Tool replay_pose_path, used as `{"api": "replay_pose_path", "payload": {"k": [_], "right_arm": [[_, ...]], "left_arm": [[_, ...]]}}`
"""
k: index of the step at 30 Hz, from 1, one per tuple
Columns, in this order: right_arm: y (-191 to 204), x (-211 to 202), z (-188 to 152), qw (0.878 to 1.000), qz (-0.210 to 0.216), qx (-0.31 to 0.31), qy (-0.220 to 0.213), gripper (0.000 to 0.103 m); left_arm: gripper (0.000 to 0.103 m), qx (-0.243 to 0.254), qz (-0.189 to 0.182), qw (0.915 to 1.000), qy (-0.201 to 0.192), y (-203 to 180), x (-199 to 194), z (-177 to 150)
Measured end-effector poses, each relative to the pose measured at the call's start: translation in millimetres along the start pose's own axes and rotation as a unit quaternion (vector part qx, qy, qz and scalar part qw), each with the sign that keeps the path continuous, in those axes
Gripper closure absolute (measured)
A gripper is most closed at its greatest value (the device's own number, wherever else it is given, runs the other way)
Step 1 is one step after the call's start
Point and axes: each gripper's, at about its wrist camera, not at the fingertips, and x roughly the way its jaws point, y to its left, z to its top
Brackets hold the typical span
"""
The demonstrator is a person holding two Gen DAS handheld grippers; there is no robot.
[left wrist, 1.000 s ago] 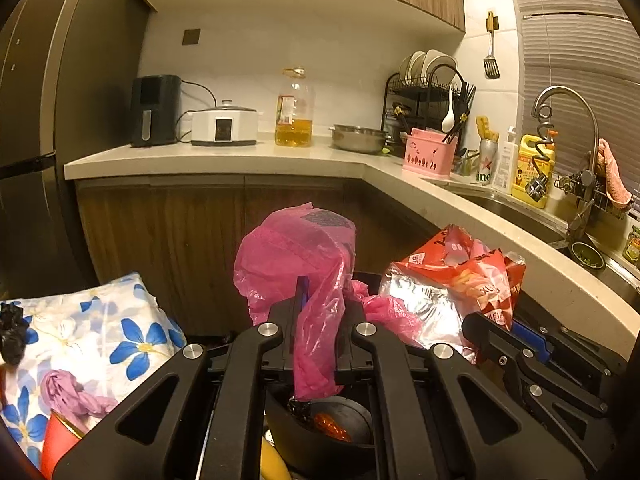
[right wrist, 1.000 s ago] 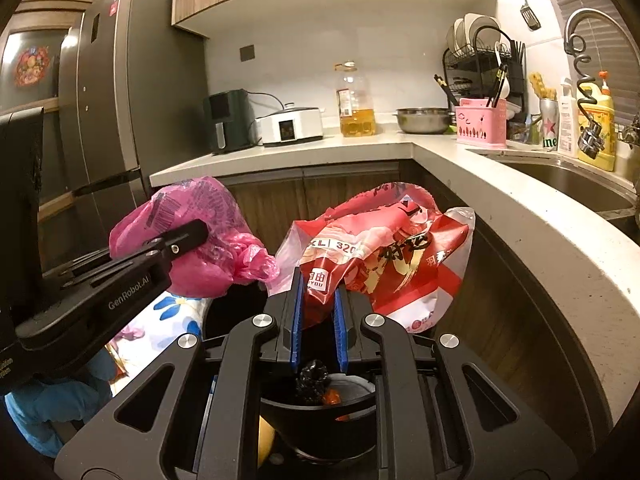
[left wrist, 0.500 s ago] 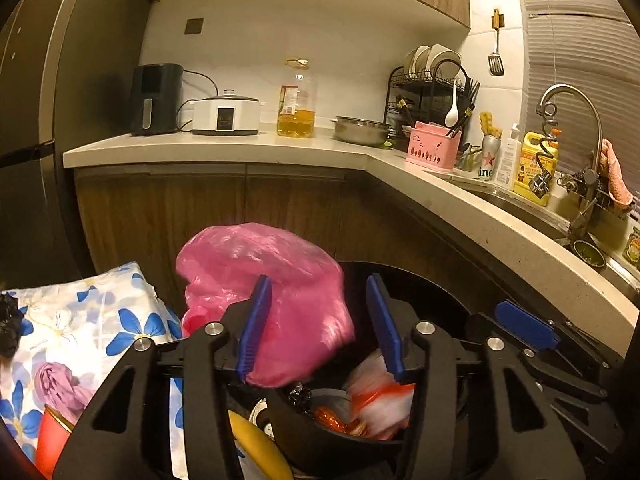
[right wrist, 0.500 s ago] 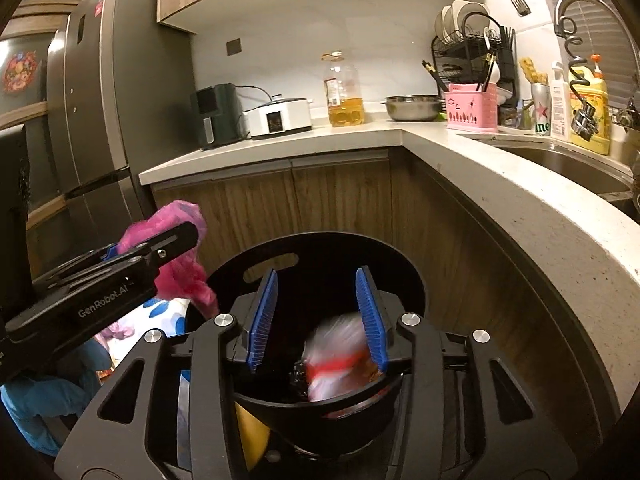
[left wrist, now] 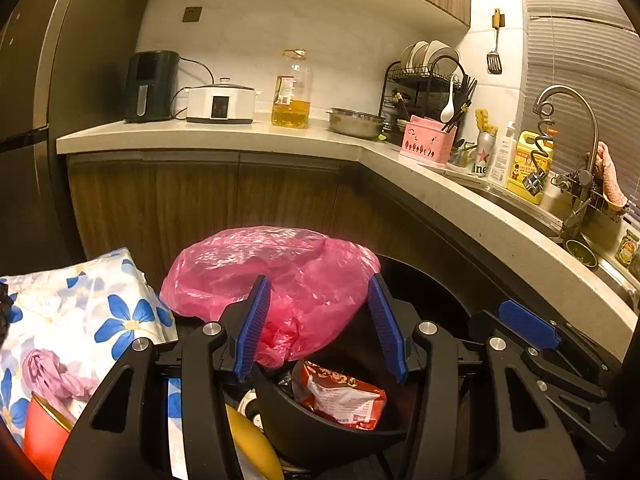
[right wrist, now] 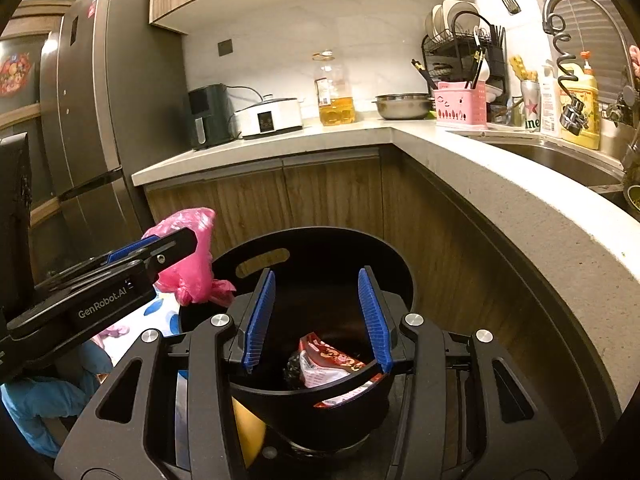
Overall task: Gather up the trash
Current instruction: 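Open both grippers over the black bin to drop the pink and printed bags, then move both open grippers back over the table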
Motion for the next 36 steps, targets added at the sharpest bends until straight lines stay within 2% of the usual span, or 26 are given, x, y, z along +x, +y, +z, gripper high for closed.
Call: {"api": "replay_pose_path", "payload": {"k": [7,13,17,28,32,36], "right_arm": [[-1.2,-8.3,3.2,1.000,-0.008,0.007,-0.009,0.060],[-1.7,-15.0,3.4,1.000,-0.013,0.000,-0.014,0.060],[2.8,-18.7,2.1,1.000,-0.015,0.000,-0.009,0.060],[29.9,-56.1,-7.2,0.999,-0.033,-0.019,-0.005,0.036],[43.3,-78.3,-13.9,0.999,-0.030,-0.022,-0.017,0.025],[63.0,-99.1,-21.8,0.999,-0.022,-0.031,-0.032,0.019]], "left_arm": [[0.052,0.016,-0.016,0.9997,0.011,-8.2,5.5,-4.1],[0.052,0.015,-0.009,0.9998,0.009,-7.2,1.9,-8.7],[0.043,0.022,0.010,0.9997,0.008,-5.2,-9.7,-14.4],[0.016,0.027,0.066,0.9974,-0.010,12.3,-77.0,-32.7],[0.013,0.024,0.081,0.9962,-0.023,23.8,-108.6,-42.4],[0.009,0.022,0.111,0.9929,-0.038,40.5,-143.3,-55.5]]}}
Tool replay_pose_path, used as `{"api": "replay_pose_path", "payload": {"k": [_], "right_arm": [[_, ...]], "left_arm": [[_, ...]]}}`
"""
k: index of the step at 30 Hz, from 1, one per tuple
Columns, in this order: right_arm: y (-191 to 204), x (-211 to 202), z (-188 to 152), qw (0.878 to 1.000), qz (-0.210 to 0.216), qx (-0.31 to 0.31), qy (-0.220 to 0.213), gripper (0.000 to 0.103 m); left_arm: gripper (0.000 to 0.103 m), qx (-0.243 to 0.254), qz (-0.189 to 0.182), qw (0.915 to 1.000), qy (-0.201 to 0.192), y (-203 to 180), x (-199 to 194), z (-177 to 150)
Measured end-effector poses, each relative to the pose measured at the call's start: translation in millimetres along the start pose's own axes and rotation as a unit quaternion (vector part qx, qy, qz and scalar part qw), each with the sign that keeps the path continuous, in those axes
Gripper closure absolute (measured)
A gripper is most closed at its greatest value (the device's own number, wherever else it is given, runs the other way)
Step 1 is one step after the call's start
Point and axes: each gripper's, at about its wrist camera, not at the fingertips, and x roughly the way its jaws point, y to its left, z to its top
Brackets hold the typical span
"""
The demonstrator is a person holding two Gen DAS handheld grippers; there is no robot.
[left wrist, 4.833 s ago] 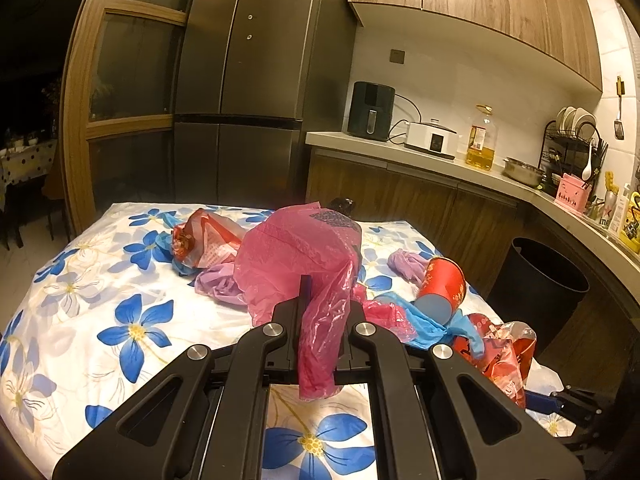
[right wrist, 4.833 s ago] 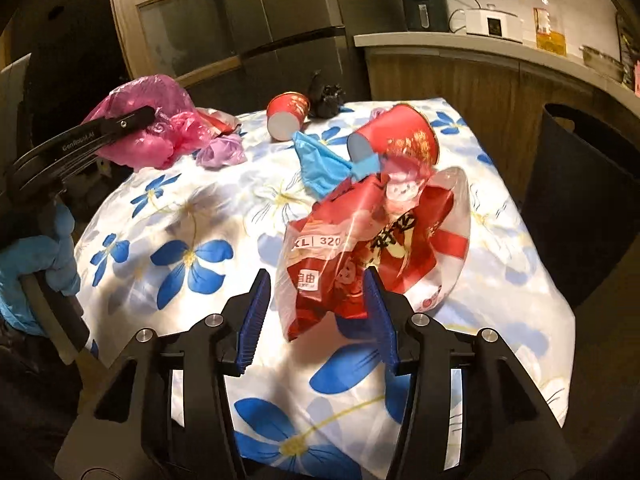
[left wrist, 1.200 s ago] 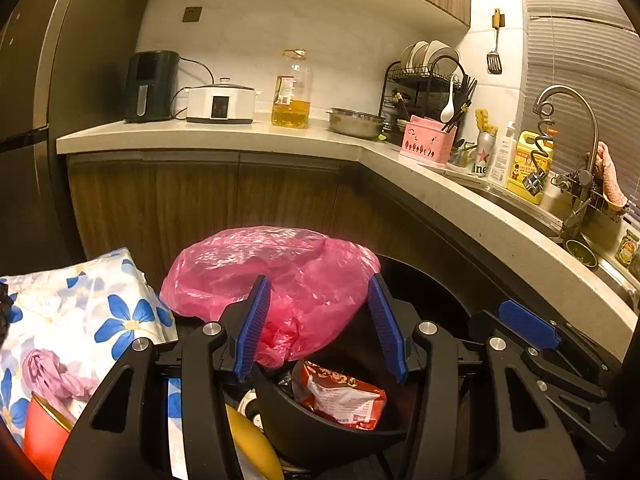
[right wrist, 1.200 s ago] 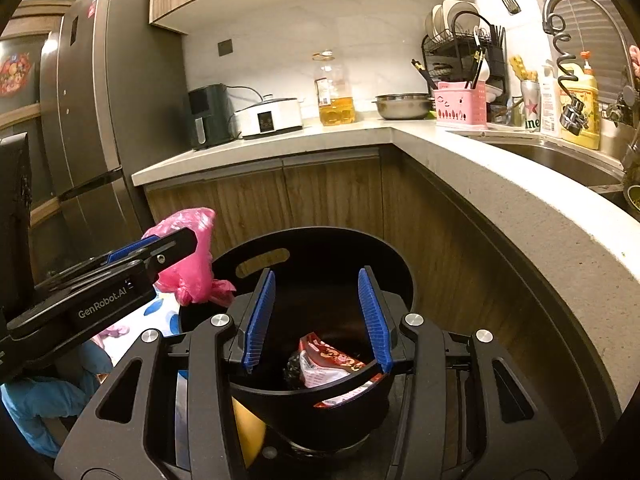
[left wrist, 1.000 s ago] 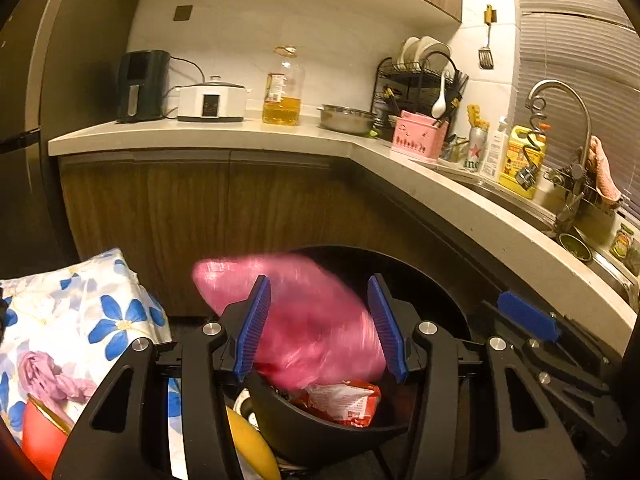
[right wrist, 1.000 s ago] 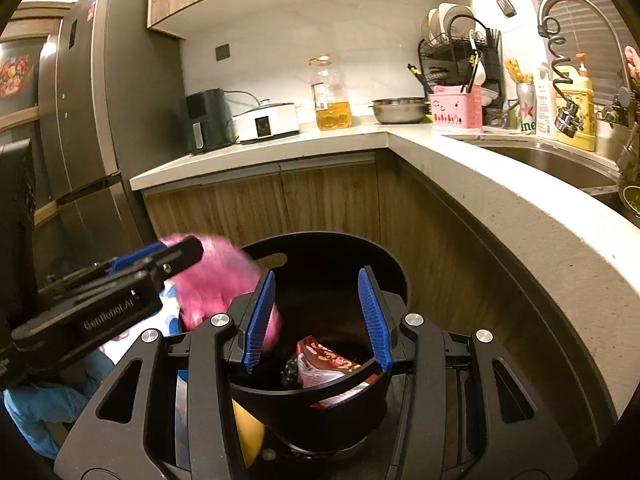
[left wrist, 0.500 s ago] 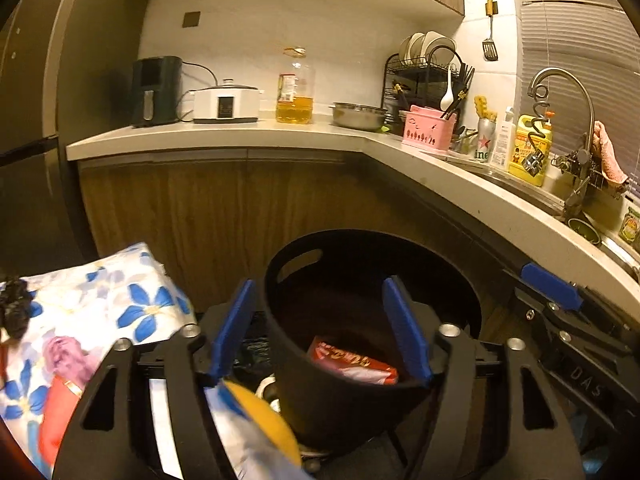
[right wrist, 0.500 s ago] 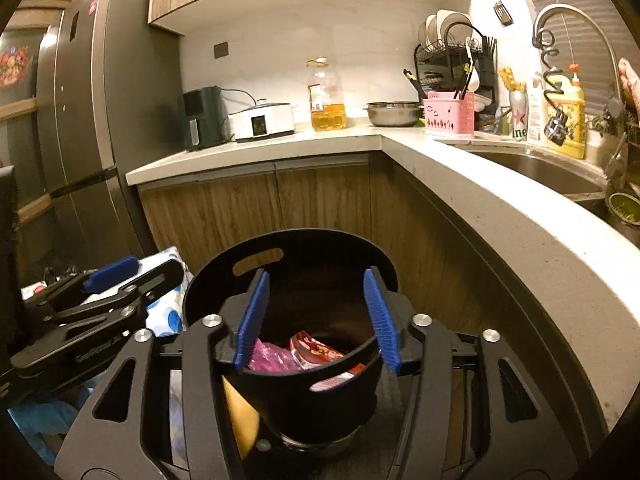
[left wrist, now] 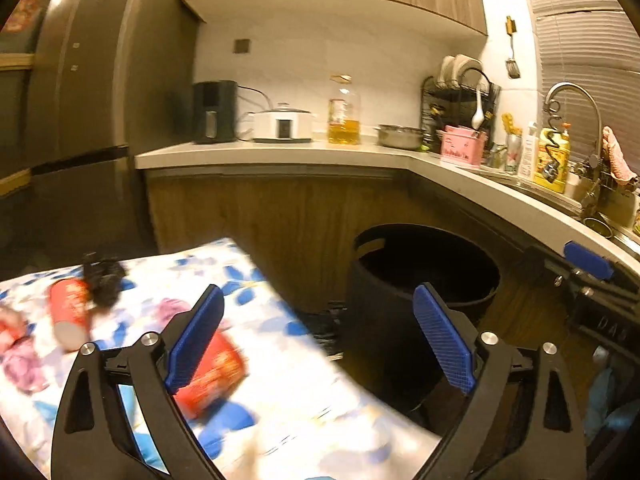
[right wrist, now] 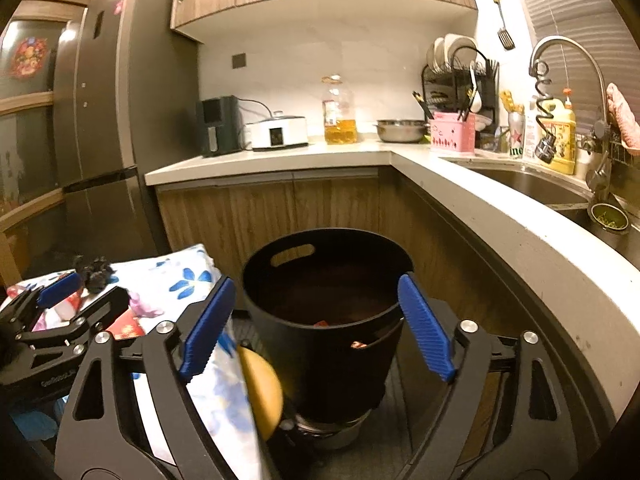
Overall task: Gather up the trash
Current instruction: 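Move both open grippers back over the table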
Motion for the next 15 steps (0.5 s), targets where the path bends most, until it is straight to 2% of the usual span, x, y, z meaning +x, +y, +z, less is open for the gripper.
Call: {"api": "replay_pose_path", "payload": {"k": [7,15], "right_arm": [[40.8,-21.5,-17.9,1.000,0.023,-0.010,-0.007,0.015],[97.5,-33.0,-50.6,0.997,0.075,-0.026,0.017,0.015]], "left_arm": [[0.008,-0.012,0.070,0.9974,-0.015,49.9,-46.4,-26.9],[0.006,-0.047,0.131,0.9902,0.000,115.0,-76.2,-63.1]]}}
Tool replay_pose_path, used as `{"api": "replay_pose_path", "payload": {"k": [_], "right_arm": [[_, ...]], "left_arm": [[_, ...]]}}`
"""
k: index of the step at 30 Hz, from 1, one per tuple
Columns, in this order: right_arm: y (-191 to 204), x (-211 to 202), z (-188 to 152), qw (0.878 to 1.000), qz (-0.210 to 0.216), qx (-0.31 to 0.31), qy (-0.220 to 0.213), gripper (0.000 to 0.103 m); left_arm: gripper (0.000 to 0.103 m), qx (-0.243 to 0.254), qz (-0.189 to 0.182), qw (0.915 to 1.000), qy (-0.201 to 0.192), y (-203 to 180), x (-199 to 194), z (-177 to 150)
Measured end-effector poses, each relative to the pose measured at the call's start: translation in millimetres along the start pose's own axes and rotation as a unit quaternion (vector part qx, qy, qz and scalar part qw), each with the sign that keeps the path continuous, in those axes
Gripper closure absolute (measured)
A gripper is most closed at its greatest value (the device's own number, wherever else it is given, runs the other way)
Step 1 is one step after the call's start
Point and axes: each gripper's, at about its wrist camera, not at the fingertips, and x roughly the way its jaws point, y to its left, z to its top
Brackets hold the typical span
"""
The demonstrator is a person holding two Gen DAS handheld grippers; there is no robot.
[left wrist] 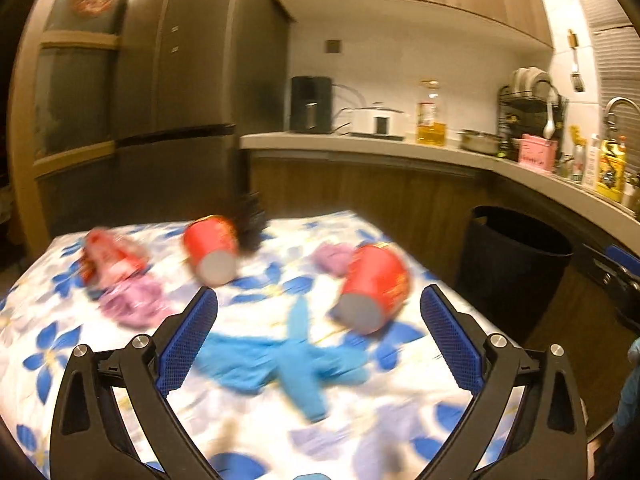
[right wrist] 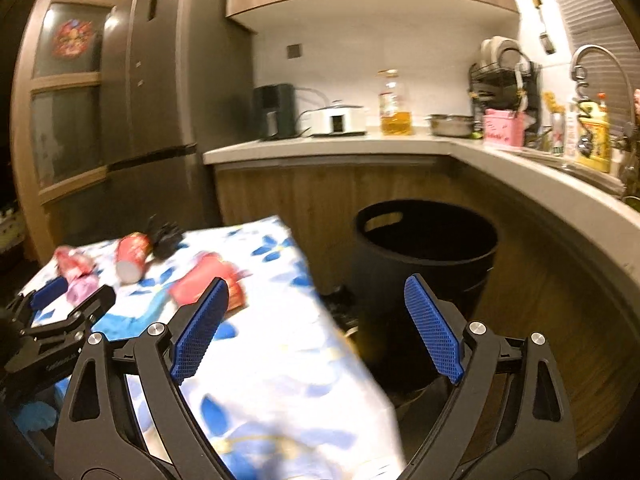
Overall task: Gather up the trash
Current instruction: 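Move both open grippers back over the table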
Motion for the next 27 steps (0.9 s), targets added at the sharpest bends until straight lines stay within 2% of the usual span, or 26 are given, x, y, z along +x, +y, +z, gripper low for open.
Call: {"api": "replay_pose_path", "payload": {"k": [7,14,17,23,25,27], "right_arm": [[56.8,11.9,-21.7,0.997,0.058,-0.035,0.035,0.015],[125.4,41.7,-45.3,0.986,0.125,-0.086,0.070,0.015],[147.5,58.2,-50.6,0.982,0.137,-0.101,0.086,0.019],[168.8,78.7,-54.7,0.978,0.141,-0.111,0.103,0.021],[172.8,87.5,-56.1,0.977,0.139,-0.114,0.117,0.025],[176.5,96.6,-57.5,0.975,0.136,-0.116,0.133,0.034]], "left_arm": [[0.006,-0.036,0.037,0.9987,0.000,44.6,-11.0,-11.0],[0.006,-0.059,0.079,0.9952,-0.003,87.4,-23.8,-17.0],[0.006,-0.074,0.097,0.9925,-0.003,111.5,-28.8,-18.9],[0.006,-0.111,0.106,0.9882,0.001,142.8,-29.1,-14.1],[0.006,-0.118,0.105,0.9874,0.003,147.5,-25.2,-12.0],[0.006,-0.118,0.108,0.9871,0.003,150.6,-22.5,-8.8]]}}
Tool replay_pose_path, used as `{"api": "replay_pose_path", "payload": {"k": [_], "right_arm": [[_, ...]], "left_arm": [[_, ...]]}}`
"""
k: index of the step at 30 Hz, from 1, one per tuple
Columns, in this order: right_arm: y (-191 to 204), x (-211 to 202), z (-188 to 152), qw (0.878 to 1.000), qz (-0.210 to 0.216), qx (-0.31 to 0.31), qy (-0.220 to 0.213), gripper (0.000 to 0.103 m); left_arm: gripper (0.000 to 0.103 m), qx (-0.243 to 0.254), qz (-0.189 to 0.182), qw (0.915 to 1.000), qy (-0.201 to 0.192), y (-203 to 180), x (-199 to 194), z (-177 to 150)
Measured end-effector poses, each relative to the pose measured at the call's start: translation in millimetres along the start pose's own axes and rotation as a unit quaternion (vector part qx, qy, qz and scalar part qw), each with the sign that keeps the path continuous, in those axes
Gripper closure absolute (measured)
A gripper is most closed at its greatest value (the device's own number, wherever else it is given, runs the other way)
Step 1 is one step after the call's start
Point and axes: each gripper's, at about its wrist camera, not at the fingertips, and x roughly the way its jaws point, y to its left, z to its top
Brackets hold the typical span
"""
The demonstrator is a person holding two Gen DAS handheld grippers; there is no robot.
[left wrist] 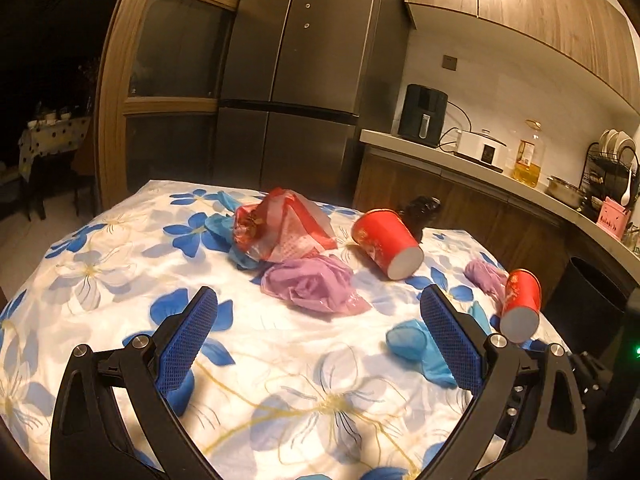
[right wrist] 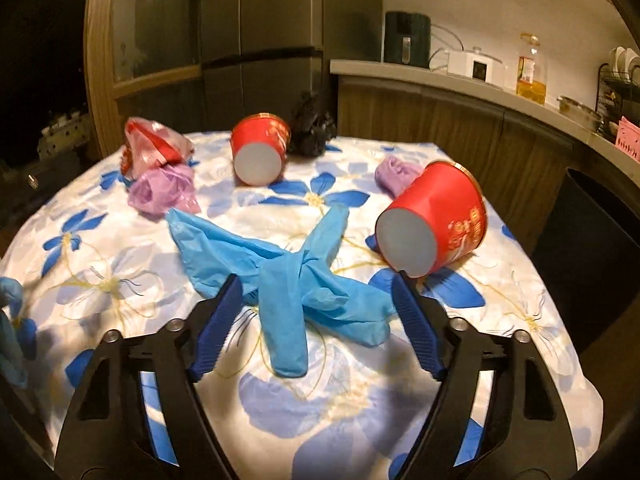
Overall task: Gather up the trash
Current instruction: 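Move both open grippers back over the table, then grasp the blue glove with the right gripper while the left grasps the lilac bag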
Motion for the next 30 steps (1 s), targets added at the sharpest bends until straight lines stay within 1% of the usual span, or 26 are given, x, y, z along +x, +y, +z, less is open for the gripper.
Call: {"api": "replay_pose_path", "payload": {"k": [1,3,4,6,7,9,11,12,15,19,21,24,25,27,28,30], "right_arm": [[-0.3,3.5,0.2,1.000,0.003,0.000,0.005,0.037],[1.9,10.9,-0.3,1.000,0.007,-0.005,0.018,0.046],[3.0,13.4,-1.5,1.000,0.008,-0.007,0.022,0.049],[5.2,18.2,-3.2,0.999,0.010,-0.011,0.031,0.064],[5.4,19.6,-3.7,0.999,0.013,-0.011,0.034,0.067],[5.5,20.8,-4.4,0.999,0.023,-0.012,0.036,0.082],[6.0,20.4,-5.0,0.999,0.033,-0.013,0.034,0.091],[6.1,18.2,-5.2,0.999,0.038,-0.014,0.030,0.094],[6.0,3.1,-4.0,0.999,0.045,-0.015,0.006,0.096],[1.8,-18.5,-0.4,0.998,0.053,-0.009,-0.022,0.096],[-2.2,-28.9,2.0,0.998,0.056,-0.004,-0.034,0.097],[-8.2,-42.1,5.2,0.997,0.058,0.002,-0.048,0.097],[-8.7,-45.2,5.5,0.997,0.060,0.003,-0.051,0.097],[-10.1,-51.0,6.7,0.996,0.062,0.004,-0.056,0.097],[-10.2,-53.0,6.7,0.996,0.063,0.004,-0.058,0.097],[-10.7,-56.0,7.0,0.996,0.064,0.004,-0.060,0.097]], "left_arm": [[0.006,0.002,0.002,1.0000,-0.003,0.3,1.2,2.0],[0.006,0.007,0.005,0.9999,-0.009,-0.9,3.6,5.5],[0.006,0.009,0.006,0.9999,-0.011,-2.0,5.8,6.8],[0.006,0.008,0.008,0.9999,-0.007,-2.1,13.8,9.3],[0.006,0.004,0.008,1.0000,-0.002,-1.0,19.3,10.4],[0.006,-0.007,0.008,0.9999,0.009,-0.2,29.8,12.4],[0.006,-0.016,0.013,0.9997,0.015,-0.8,39.3,13.8],[0.006,-0.019,0.015,0.9996,0.016,-0.7,42.9,14.3],[0.006,-0.030,0.023,0.9990,0.025,-3.0,56.6,15.6],[0.006,-0.046,0.039,0.9971,0.045,-3.4,77.1,15.4],[0.009,-0.049,0.050,0.9959,0.058,-3.9,87.3,13.9],[0.016,-0.050,0.061,0.9934,0.082,-4.8,102.7,10.9],[0.025,-0.050,0.065,0.9926,0.089,-5.5,105.8,9.7],[0.032,-0.046,0.071,0.9904,0.109,-6.5,114.8,6.2],[0.039,-0.045,0.072,0.9897,0.116,-6.2,117.6,4.5],[0.048,-0.043,0.076,0.9883,0.126,-5.3,121.7,0.9]]}}
